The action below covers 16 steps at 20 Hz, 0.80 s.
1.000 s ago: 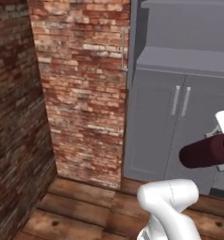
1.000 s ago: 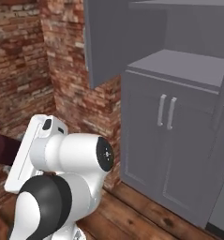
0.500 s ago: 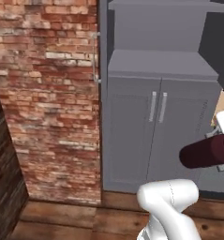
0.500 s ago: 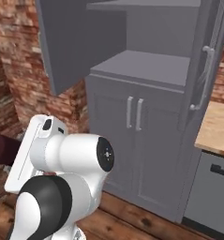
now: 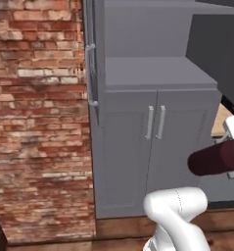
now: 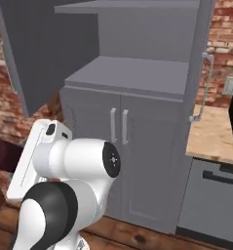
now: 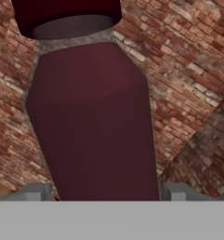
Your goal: Pick the juice from the counter and place it in the open cabinet.
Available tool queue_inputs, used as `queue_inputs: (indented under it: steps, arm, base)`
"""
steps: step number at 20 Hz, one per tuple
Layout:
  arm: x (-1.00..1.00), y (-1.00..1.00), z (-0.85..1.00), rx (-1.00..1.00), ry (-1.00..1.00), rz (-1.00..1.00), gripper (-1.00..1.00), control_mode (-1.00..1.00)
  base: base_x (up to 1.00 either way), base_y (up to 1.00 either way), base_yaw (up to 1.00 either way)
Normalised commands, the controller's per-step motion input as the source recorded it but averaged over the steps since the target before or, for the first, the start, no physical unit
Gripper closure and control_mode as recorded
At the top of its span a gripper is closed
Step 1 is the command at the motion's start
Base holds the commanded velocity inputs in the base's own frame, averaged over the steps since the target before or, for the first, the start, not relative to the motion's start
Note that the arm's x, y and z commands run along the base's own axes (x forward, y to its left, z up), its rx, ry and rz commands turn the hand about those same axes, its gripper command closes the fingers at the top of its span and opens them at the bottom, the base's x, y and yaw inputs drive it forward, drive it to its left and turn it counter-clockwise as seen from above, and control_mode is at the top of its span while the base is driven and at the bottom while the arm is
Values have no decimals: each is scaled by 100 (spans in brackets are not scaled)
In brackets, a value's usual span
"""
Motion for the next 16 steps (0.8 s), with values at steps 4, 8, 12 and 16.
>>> queue_inputs:
  steps: [4,8,12,16]
  arm:
    - [0,0,0,0,0,0,100,100]
    - [0,0,0,0,0,0,100,100]
    - [0,0,0,0,0,0,100,100]
    - [0,0,0,0,0,0,100,100]
  base:
    - [36,59,-36]
    - [37,58,-36]
    - [39,35,-32]
    - [66,-1,-21]
